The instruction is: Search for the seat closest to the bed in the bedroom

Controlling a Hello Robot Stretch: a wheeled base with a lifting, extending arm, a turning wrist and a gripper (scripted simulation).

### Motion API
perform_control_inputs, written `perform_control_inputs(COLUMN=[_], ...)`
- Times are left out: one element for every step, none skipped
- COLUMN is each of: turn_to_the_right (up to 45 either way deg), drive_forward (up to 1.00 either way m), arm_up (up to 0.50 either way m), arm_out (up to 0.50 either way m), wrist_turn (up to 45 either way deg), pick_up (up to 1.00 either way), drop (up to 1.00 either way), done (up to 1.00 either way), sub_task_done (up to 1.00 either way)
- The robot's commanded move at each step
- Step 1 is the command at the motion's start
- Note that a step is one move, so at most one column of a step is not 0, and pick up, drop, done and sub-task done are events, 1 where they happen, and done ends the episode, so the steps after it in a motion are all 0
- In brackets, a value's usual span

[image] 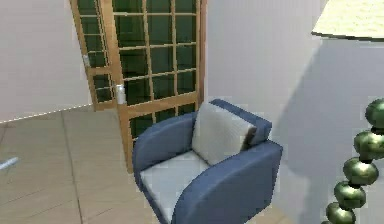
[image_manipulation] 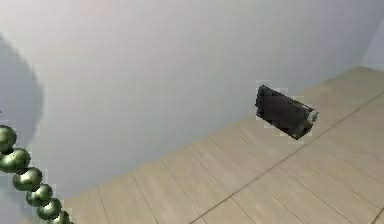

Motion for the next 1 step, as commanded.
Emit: perform_control_inputs(turn_to_the_right=[0.0], drive_forward=[0.00], arm_up=[0.00], arm_out=[0.00], wrist_turn=[0.0], pick_up=[0.00], drop=[0.00], done=[1.00], sub_task_done=[0.00])
